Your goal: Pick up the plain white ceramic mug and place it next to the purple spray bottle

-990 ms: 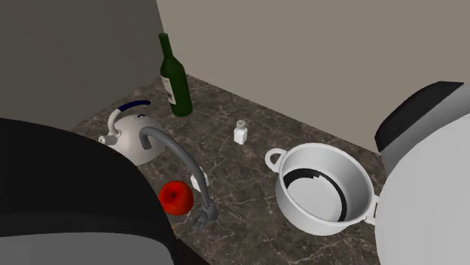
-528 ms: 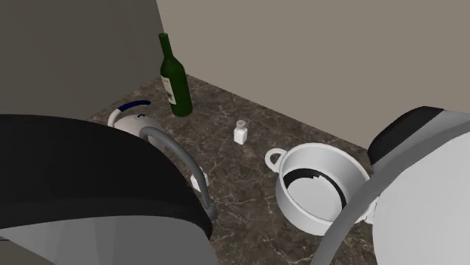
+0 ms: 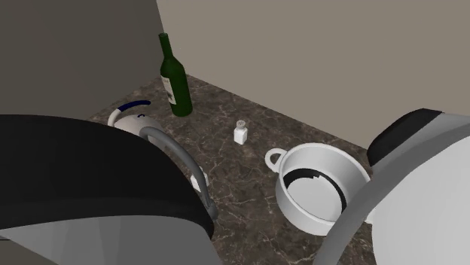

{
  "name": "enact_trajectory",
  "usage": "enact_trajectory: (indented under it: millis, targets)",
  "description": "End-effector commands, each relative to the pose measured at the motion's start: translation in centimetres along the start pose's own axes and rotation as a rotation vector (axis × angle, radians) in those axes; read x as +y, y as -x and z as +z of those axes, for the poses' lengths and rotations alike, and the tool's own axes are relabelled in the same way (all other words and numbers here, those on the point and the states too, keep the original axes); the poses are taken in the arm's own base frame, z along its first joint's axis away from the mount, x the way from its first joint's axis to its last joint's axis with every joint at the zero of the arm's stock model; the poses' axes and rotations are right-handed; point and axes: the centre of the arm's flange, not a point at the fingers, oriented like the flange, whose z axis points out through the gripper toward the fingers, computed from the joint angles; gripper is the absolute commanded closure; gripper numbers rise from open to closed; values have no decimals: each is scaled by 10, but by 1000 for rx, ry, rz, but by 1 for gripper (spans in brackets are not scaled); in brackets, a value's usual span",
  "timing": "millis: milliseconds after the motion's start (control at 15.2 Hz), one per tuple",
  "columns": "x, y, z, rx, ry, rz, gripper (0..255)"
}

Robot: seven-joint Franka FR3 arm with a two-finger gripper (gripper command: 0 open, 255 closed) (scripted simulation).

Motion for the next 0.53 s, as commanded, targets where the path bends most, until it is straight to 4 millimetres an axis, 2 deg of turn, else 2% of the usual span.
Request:
enact_trajectory:
  millis: [0,264,462]
  targets:
    - [0,0,0,0,0,0,0]
    - [0,0,0,0,0,0,0]
    - [0,0,-40,0,0,0,0]
